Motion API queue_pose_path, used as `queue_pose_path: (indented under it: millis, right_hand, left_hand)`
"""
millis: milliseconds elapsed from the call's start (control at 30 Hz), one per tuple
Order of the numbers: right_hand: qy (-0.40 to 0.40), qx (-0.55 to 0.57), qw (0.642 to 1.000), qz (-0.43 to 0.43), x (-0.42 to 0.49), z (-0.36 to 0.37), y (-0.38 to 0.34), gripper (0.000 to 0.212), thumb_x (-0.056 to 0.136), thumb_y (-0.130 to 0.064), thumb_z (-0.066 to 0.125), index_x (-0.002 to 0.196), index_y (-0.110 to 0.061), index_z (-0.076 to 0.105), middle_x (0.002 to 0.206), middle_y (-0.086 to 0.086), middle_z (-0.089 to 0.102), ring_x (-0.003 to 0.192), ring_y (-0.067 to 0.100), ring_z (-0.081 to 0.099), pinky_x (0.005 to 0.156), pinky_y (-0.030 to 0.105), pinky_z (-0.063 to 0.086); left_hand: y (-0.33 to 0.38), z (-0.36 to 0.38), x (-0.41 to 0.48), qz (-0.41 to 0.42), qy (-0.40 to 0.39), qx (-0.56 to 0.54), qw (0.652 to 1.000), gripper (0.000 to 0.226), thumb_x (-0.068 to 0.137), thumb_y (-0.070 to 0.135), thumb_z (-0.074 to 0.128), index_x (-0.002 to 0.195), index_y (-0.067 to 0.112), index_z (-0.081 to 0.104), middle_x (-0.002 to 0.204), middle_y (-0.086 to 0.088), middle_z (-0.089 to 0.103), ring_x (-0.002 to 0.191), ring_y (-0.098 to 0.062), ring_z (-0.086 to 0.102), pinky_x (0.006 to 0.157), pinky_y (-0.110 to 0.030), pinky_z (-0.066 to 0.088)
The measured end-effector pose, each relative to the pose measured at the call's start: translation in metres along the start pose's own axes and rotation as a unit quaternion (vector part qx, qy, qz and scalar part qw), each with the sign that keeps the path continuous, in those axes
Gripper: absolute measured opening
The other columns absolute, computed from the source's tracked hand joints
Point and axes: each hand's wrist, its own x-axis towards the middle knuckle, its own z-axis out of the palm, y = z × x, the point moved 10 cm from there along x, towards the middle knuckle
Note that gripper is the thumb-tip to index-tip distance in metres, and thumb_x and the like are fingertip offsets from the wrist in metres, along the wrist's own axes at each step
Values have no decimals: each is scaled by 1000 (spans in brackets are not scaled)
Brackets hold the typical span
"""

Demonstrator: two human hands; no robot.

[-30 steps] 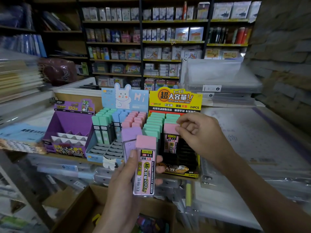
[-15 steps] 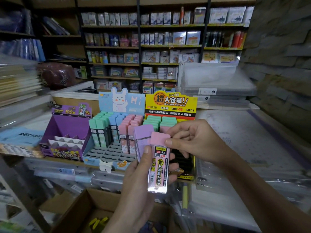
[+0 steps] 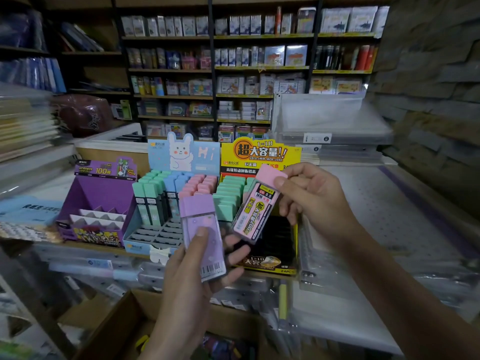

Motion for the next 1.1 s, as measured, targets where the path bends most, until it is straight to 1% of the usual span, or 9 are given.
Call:
queue_pose_path:
  millis: [67, 133, 233, 300, 433, 567, 733, 867, 1100]
  right_hand:
    - [38, -26, 999, -21, 0, -8, -3, 12, 92, -4, 68, 95, 0, 58, 62, 11, 65, 45, 20, 54, 34, 26, 42]
    - [56, -61, 996, -36, -1, -10, -5, 12, 91, -4, 69, 95, 3, 59, 62, 12, 64, 47, 19, 55, 36, 27, 44]
    - [49, -99, 993, -43, -2, -7, -5, 10, 89, -3, 71, 94, 2, 63, 72, 21, 65, 54, 20, 63, 45, 28, 53]
    - [32, -120, 991, -50, -3, -2, -5, 9, 88, -1, 72, 93, 0, 65, 77, 24, 65, 58, 20, 66, 52, 28, 57]
    - [12, -142, 988, -63, -5, 4, -5, 9, 86, 0, 74, 91, -3, 67, 76, 17, 68, 63, 24, 71, 57, 29, 60]
    - [-7, -158, 986, -58, -4, 7, 1, 11, 85, -1, 76, 91, -7, 70, 75, 9, 69, 65, 25, 72, 60, 32, 61]
    - [-36, -179, 981, -71, -5, 14, 0, 19, 84, -4, 78, 94, -19, 72, 77, 3, 67, 68, 25, 71, 61, 35, 62]
    - [-51, -175, 980, -74, -5, 18, -2, 24, 85, -5, 77, 96, -25, 72, 77, 2, 66, 67, 22, 71, 60, 31, 61]
    - [-65, -183, 979, -66, -6, 21, 1, 21, 86, -6, 76, 96, -24, 71, 74, 4, 66, 63, 22, 72, 58, 30, 60]
  left_hand:
    - [2, -8, -1, 10, 15, -1, 1000, 51, 83, 47, 61, 124, 18, 67, 108, -16, 78, 96, -34, 76, 64, -33, 63]
    - [3, -16, -2, 15, 34, 4, 999, 42, 82, 47, 63, 113, 22, 74, 106, -16, 78, 94, -35, 77, 63, -32, 62]
    - [3, -24, -3, 14, 55, 11, 998, 28, 78, 47, 66, 96, 31, 81, 101, -14, 79, 91, -35, 77, 62, -33, 62]
    - [3, -27, -3, 16, 63, 16, 998, 24, 80, 46, 65, 91, 32, 82, 97, -15, 78, 89, -35, 77, 61, -32, 61]
    - [2, -30, -4, 20, 70, 19, 997, 21, 83, 43, 63, 89, 33, 82, 92, -13, 79, 82, -33, 78, 57, -32, 61]
    - [2, -31, -4, 20, 72, 18, 997, 22, 78, 45, 66, 83, 31, 82, 81, -9, 77, 70, -27, 76, 54, -32, 59]
    - [2, -30, -4, 14, 61, 2, 998, 29, 75, 46, 67, 82, 23, 82, 80, -14, 73, 63, -26, 72, 50, -31, 58]
    - [0, -30, -3, 14, 55, -4, 998, 44, 75, 44, 66, 101, 10, 75, 83, -18, 73, 63, -27, 71, 49, -32, 58]
    - [-4, -28, -1, 13, 43, -2, 999, 50, 77, 43, 64, 112, 7, 71, 82, -17, 73, 64, -27, 71, 50, -32, 58]
